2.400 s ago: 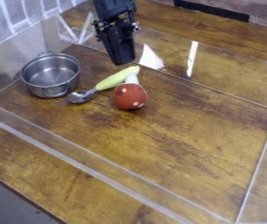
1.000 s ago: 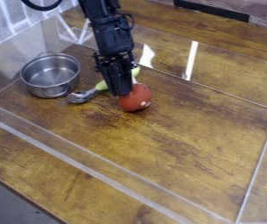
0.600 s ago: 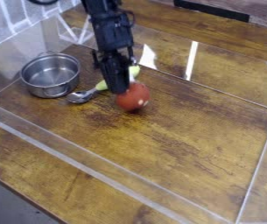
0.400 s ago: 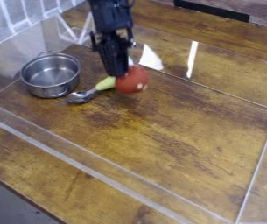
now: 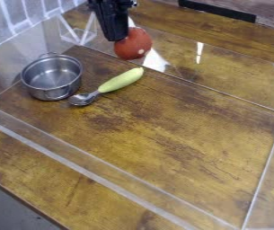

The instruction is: Put the mushroom in the silver pot

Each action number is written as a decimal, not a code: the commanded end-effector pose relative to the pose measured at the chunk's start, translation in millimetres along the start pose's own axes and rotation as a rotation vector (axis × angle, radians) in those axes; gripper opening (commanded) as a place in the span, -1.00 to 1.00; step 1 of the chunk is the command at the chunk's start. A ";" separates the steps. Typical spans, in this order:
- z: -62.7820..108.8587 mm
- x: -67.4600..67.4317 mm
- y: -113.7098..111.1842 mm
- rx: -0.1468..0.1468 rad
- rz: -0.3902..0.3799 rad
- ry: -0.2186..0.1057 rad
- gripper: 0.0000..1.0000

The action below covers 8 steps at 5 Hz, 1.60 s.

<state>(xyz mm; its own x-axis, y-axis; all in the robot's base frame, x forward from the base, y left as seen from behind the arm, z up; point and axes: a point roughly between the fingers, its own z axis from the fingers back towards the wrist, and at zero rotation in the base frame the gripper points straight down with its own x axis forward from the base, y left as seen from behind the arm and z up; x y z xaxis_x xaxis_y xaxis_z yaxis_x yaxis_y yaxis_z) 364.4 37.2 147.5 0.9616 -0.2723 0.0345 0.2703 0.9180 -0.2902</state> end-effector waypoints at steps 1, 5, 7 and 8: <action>22.7 -17.3 6.3 0.058 0.013 -0.088 -1.00; 24.5 -64.7 82.7 0.067 0.131 -0.118 -1.00; 3.8 -70.8 102.2 0.029 0.152 -0.107 -1.00; -1.5 -68.9 110.4 0.010 0.159 -0.110 -1.00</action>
<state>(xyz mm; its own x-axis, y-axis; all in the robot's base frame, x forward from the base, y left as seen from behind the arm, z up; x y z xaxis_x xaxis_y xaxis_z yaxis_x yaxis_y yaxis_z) 326.4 147.7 88.3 0.9941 -0.1048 0.0281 0.1081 0.9352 -0.3372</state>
